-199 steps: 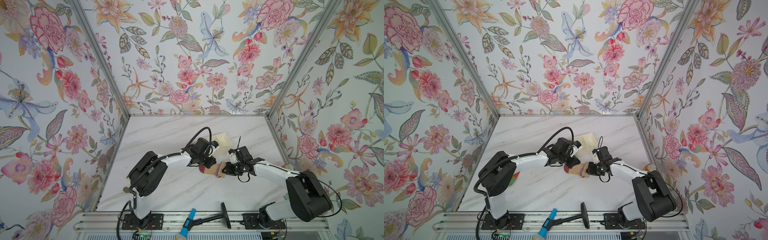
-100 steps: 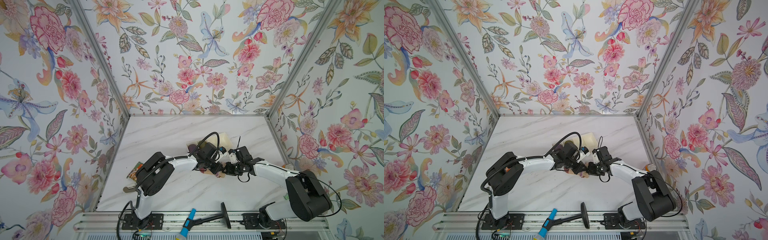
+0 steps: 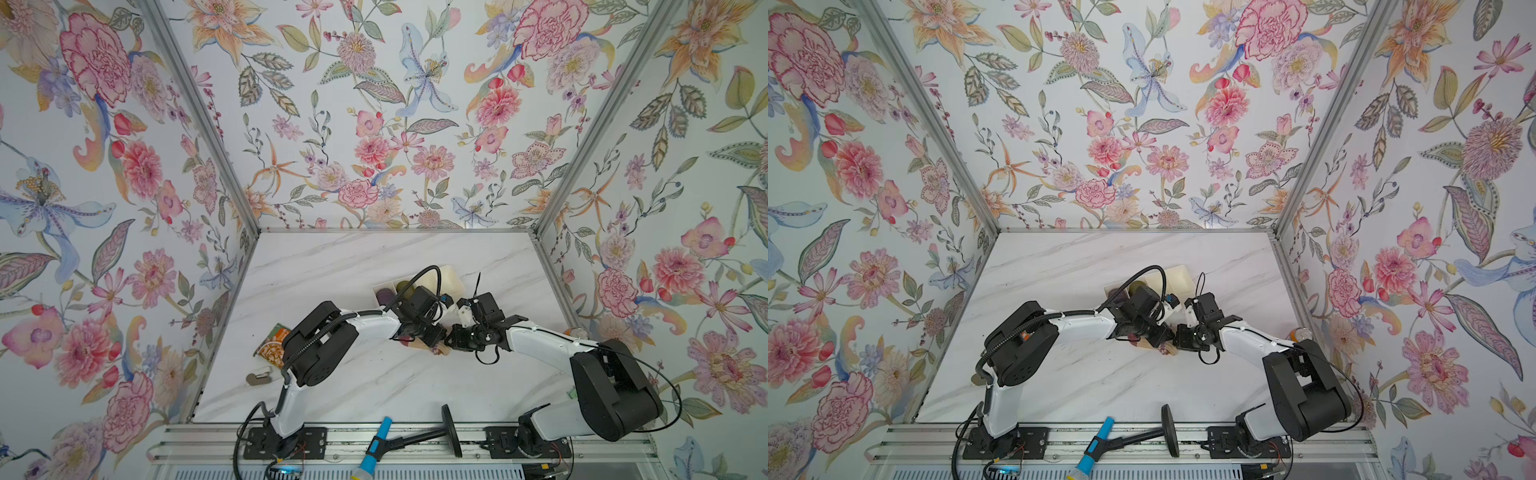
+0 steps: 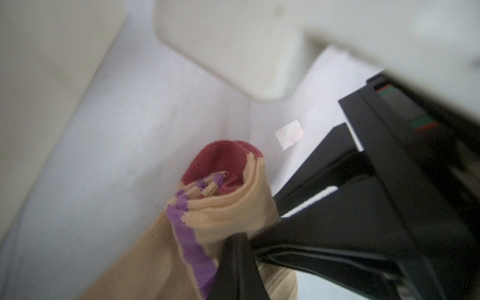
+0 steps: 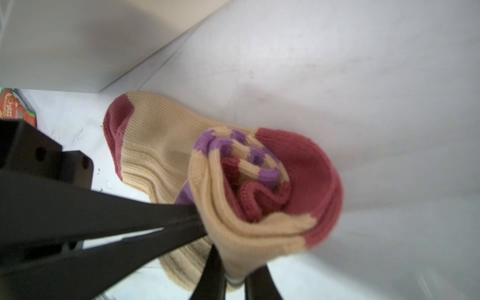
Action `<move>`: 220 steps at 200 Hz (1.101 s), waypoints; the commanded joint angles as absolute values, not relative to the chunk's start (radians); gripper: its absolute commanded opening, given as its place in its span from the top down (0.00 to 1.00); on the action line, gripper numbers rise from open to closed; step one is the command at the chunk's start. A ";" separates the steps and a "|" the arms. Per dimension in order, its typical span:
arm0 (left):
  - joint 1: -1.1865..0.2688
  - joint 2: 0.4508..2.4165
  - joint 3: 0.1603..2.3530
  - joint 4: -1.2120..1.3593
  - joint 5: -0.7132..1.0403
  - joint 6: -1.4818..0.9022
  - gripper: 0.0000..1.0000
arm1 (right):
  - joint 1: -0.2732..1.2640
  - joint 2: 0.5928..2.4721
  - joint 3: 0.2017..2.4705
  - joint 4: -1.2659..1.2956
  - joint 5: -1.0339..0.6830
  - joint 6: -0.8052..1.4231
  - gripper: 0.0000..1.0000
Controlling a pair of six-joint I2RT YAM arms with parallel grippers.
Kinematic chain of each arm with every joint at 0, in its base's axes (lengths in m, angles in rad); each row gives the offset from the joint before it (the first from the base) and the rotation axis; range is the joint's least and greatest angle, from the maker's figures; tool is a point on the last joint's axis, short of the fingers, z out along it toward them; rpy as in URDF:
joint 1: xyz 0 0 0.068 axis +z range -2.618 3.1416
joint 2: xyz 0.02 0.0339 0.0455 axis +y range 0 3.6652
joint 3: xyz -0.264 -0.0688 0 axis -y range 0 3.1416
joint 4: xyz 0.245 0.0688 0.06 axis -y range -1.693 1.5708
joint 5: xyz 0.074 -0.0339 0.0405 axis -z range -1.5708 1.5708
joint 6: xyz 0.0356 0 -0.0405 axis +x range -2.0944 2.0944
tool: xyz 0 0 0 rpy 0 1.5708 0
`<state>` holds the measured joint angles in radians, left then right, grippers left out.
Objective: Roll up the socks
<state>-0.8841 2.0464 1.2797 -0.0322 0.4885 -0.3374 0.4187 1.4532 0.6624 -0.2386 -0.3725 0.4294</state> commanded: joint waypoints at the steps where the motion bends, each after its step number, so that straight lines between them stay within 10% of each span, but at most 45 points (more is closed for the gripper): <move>1: -0.882 2.106 1.284 -0.081 0.396 -0.316 1.00 | 0.430 1.453 0.674 -0.267 -0.388 0.413 0.82; 47: -0.862 2.086 1.236 -0.051 0.409 -0.328 1.00 | 0.414 1.358 0.656 -0.266 -0.403 0.429 0.60; 220: -0.838 2.073 1.110 0.074 0.464 -0.406 1.00 | 0.274 1.239 0.394 0.042 -0.554 0.672 0.61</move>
<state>-0.8509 2.0441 1.1721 0.1589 0.4976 -0.3832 0.2890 1.2613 0.4412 -0.0895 -0.4667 0.5880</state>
